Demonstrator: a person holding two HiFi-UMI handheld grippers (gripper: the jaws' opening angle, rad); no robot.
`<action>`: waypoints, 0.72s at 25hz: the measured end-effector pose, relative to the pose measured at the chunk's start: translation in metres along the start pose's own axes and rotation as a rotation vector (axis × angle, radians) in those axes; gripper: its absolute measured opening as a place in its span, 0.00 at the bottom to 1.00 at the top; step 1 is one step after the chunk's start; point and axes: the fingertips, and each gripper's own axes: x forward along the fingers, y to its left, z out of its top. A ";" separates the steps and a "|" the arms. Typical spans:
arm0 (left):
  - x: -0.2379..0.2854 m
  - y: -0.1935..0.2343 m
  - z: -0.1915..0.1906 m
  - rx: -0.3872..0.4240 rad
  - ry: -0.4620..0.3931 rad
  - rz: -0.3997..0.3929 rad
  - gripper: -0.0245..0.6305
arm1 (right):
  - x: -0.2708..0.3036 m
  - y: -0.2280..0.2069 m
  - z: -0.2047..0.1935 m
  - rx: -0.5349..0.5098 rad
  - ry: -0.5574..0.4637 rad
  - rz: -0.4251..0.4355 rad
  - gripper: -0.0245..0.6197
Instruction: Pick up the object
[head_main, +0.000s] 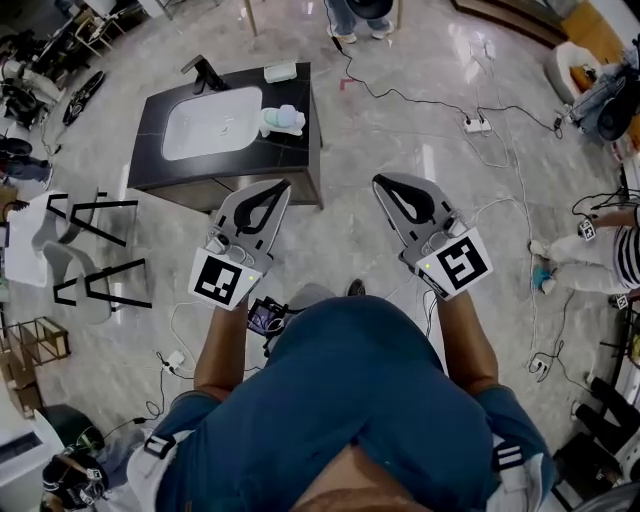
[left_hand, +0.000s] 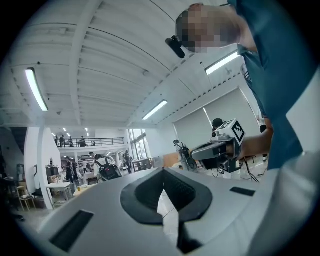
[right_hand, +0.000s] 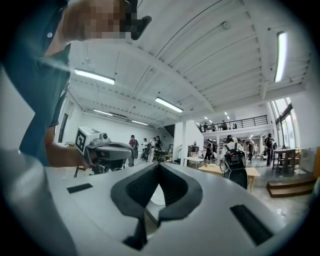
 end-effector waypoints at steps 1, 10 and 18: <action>0.003 0.003 -0.002 -0.002 0.008 0.002 0.04 | 0.003 -0.004 -0.002 0.007 0.001 0.004 0.06; 0.029 0.046 -0.030 -0.005 0.040 -0.012 0.04 | 0.044 -0.031 -0.026 0.066 0.023 0.000 0.06; 0.029 0.110 -0.048 -0.032 0.037 -0.027 0.04 | 0.101 -0.045 -0.031 0.072 0.045 -0.038 0.06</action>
